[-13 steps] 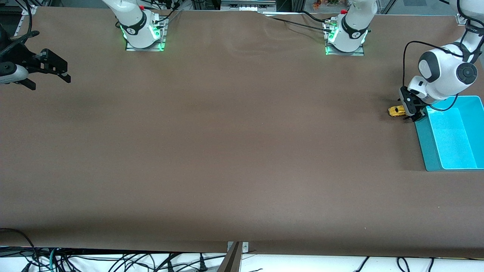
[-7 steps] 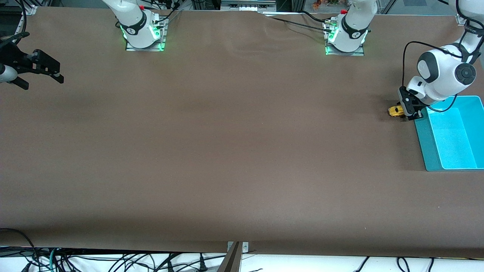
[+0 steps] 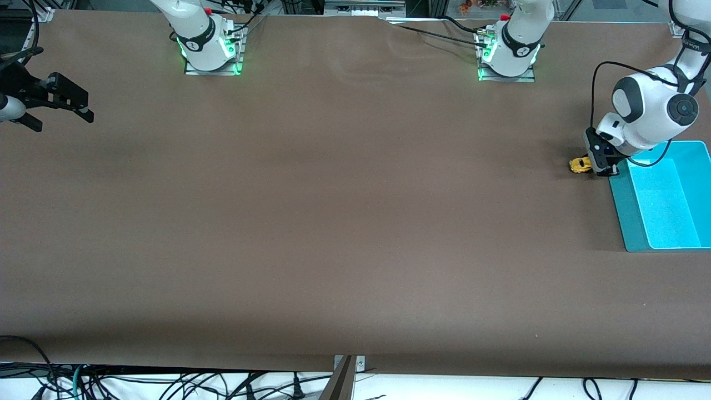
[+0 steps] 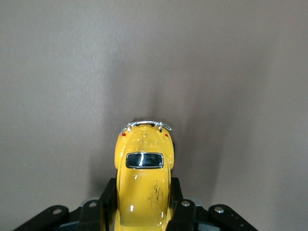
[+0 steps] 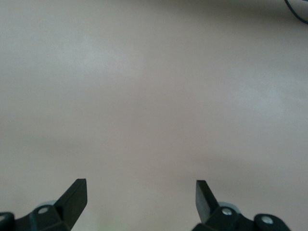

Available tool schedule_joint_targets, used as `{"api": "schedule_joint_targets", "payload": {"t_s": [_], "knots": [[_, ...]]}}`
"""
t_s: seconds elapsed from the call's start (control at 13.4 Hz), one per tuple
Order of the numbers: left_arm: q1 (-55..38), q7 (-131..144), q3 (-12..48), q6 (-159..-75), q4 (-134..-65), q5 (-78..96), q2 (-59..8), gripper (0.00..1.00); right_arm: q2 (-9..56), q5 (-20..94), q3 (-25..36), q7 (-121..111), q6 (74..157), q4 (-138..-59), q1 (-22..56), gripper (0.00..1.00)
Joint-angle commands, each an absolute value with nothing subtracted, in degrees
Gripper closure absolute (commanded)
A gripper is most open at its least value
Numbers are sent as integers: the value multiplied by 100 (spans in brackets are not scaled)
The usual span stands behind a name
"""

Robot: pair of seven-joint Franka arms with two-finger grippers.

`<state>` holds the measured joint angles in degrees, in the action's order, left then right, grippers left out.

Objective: Wind and store yellow beetle car
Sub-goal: 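Close the left gripper on the yellow car, then lift the car with the left gripper over the blue tray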

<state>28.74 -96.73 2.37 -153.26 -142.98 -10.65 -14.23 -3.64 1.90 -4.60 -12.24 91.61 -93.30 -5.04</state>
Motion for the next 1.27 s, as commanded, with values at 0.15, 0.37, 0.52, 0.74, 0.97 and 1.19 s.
{"api": "schedule_joint_targets", "payload": {"t_s": [0.15,0.37,0.52,0.74,0.97,1.19], "knots": [[2971,-9721,1026,-13673,-13784,-828,-722,86,-369,167,-439,-1204,9088,-9229,-475,0],[2936,-9590,1519,-11651,-12424,-650,-764,86,-369,167,-448,-1204,9088,-9229,-475,0],[2927,-9519,1591,-11006,-11675,-729,-852,86,-369,167,-439,-1204,9088,-9229,-475,0],[3049,-9554,1512,-10329,-10822,-1052,-896,85,-369,176,-448,-1195,9088,-9229,-475,0],[3583,-10051,1494,-10292,-10110,-1810,-1377,85,-369,176,-448,-1195,9079,-9229,-475,0],[4357,-11027,1494,-10528,-9424,-1846,-2501,83,-369,176,-448,-1204,9070,-9229,-475,0]]}}
